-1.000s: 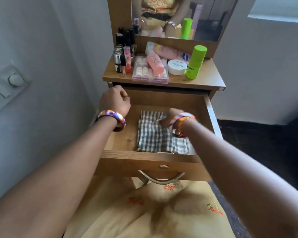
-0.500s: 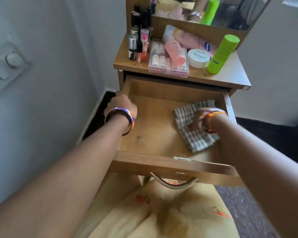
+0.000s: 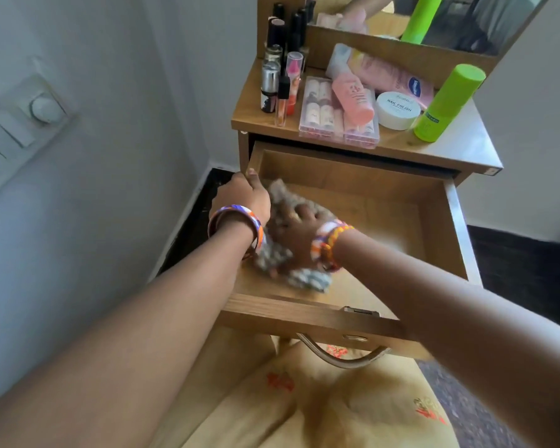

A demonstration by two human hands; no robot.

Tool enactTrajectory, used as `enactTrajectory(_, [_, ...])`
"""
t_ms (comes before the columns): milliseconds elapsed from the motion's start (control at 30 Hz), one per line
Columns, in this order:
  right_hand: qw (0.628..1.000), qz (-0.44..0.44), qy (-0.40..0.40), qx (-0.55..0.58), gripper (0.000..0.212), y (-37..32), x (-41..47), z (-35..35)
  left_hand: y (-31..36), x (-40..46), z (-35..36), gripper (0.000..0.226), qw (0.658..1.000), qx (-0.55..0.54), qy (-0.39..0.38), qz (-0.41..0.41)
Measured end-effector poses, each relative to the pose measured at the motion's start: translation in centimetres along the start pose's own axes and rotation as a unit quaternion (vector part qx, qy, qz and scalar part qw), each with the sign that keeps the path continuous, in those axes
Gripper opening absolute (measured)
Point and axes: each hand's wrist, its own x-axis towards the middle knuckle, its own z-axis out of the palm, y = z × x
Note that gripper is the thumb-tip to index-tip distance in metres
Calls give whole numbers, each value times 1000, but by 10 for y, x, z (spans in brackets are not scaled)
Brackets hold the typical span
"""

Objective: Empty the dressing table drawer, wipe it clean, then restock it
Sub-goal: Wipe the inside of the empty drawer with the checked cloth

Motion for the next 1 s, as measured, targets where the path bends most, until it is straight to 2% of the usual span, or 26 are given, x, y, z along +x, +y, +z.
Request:
enactTrajectory(67, [996,-65,-44,-42,78,-3,-27,9,1,-1,0,45,1000,-2,4,-2])
enactTrajectory(133, [991,-112,-46,-51,64,-9,-41,2,1,-2,0,44,1000,-2,6,-2])
enactTrajectory(167, [992,-98,-59,-55,62,-7,-25,6,1,-1,1,44,1000,-5,5,-3])
enactTrajectory(267, [998,36,-51,-12,63,0,8,-13,-1,1,1,43,1000,-18,-2,-2])
enactTrajectory(367, [997,48,-55,33,48,7,14,-35,-2,3,2,44,1000,-19,-9,-8])
enactTrajectory(433, [998,25,-59,-13,50,10,22,-33,-4,4,3,44,1000,-20,-6,-9])
enactTrajectory(500, [992,1,-116,-49,56,0,21,-9,-4,6,6,42,1000,-19,3,-5])
enactTrajectory(567, [988,-37,-123,-79,78,-11,6,12,-4,7,8,41,1000,-21,7,-4])
enactTrajectory(600, [985,-62,-129,-92,80,-13,1,17,-3,6,8,40,1000,-16,9,-2])
enactTrajectory(633, [983,-87,-135,-85,78,-13,-4,15,-3,6,9,41,1000,-6,10,-1])
enactTrajectory(733, [988,-65,-133,-49,68,-3,8,4,-2,5,7,42,1000,15,11,5])
enactTrajectory(800, [994,-43,-99,32,71,1,14,-2,-2,7,7,42,1000,22,13,9])
enactTrajectory(933, [990,32,69,115,72,8,12,-10,-3,6,6,42,999,29,13,11])
enactTrajectory(1000, [988,37,79,127,71,14,12,-9,-3,6,6,42,999,29,16,15])
